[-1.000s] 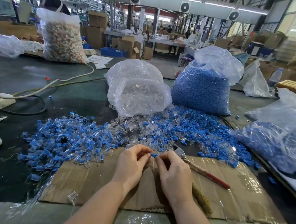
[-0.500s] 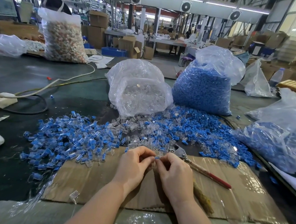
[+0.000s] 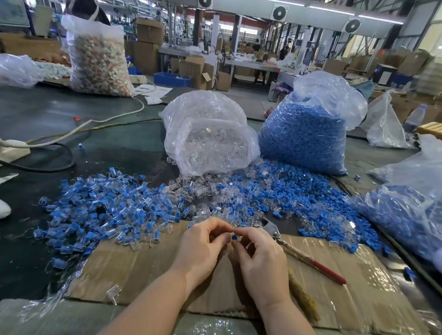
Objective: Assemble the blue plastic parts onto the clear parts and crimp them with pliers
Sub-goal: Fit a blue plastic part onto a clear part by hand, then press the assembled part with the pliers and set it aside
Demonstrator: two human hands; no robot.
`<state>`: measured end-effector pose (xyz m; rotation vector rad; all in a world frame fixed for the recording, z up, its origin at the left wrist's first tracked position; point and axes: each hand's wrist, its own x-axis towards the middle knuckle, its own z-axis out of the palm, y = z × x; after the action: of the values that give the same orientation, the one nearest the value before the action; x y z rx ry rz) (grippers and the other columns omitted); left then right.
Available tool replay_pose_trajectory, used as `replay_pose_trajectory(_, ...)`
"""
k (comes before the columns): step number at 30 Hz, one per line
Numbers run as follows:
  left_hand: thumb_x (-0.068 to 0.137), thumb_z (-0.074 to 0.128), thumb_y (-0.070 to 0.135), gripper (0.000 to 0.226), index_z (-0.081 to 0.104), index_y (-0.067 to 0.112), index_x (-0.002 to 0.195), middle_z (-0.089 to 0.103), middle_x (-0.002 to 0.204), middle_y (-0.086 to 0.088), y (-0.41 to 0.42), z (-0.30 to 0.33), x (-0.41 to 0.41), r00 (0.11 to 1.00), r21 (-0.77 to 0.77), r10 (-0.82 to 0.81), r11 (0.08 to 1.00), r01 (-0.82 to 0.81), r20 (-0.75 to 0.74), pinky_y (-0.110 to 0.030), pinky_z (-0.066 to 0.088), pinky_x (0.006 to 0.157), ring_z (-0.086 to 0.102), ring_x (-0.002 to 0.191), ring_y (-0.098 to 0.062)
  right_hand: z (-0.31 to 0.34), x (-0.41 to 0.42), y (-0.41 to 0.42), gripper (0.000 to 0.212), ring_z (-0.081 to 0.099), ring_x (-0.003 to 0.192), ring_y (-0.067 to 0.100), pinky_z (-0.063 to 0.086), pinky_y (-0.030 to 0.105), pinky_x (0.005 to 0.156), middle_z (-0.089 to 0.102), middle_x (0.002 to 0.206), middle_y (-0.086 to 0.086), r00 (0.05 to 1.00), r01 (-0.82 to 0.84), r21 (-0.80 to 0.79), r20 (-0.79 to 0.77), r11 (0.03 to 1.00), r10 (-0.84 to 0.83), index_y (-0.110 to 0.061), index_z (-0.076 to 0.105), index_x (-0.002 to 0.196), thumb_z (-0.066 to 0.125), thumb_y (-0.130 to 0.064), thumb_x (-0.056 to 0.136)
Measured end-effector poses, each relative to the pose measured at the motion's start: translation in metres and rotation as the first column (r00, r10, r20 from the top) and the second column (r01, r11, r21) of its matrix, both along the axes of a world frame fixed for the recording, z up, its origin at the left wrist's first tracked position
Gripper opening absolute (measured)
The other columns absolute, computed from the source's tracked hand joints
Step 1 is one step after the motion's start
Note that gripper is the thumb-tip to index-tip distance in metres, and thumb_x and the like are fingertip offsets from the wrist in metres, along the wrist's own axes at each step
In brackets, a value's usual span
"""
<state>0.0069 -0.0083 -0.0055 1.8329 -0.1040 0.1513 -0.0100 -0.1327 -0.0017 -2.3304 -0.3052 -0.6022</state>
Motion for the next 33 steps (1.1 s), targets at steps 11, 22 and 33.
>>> replay_pose_trajectory(11, 0.084, 0.065, 0.007, 0.015, 0.066, 0.022, 0.08, 0.067, 0.074, 0.003, 0.0, 0.003, 0.0, 0.999, 0.061, 0.024, 0.998, -0.025, 0.024, -0.02, 0.053, 0.067, 0.062, 0.067, -0.007, 0.0, -0.001, -0.001, 0.013, 0.059, 0.085, 0.012, 0.046, 0.024, 0.077, 0.066, 0.09, -0.007, 1.0, -0.01, -0.031, 0.009, 0.999, 0.01, -0.017, 0.069, 0.095, 0.068, -0.014, 0.082)
replay_pose_trajectory(22, 0.085, 0.064, 0.007, 0.015, 0.065, 0.022, 0.081, 0.067, 0.08, 0.003, 0.001, 0.002, 0.001, 0.998, 0.028, 0.061, 0.998, -0.061, 0.005, -0.02, 0.053, 0.074, 0.064, 0.078, -0.01, 0.012, -0.008, -0.042, 0.081, 0.019, 0.14, 0.028, 0.014, 0.058, 0.11, 0.021, 0.154, 0.006, 0.696, 0.258, -0.633, -0.403, 0.73, -0.595, -0.025, 0.01, 0.148, 0.024, -0.073, 0.084)
replay_pose_trajectory(33, 0.089, 0.057, 0.001, 0.009, 0.062, 0.008, 0.088, 0.062, 0.07, -0.008, 0.004, 0.016, 0.004, 0.974, -0.332, 0.05, 0.935, -0.124, -0.223, -0.021, 0.05, 0.054, 0.058, 0.057, -0.011, 0.029, -0.008, -0.043, 0.045, 0.05, 0.105, 0.022, 0.045, 0.031, 0.09, 0.054, 0.116, 0.006, 0.861, 0.137, -0.659, -0.291, 0.739, -0.418, -0.017, 0.05, 0.11, 0.023, -0.051, 0.097)
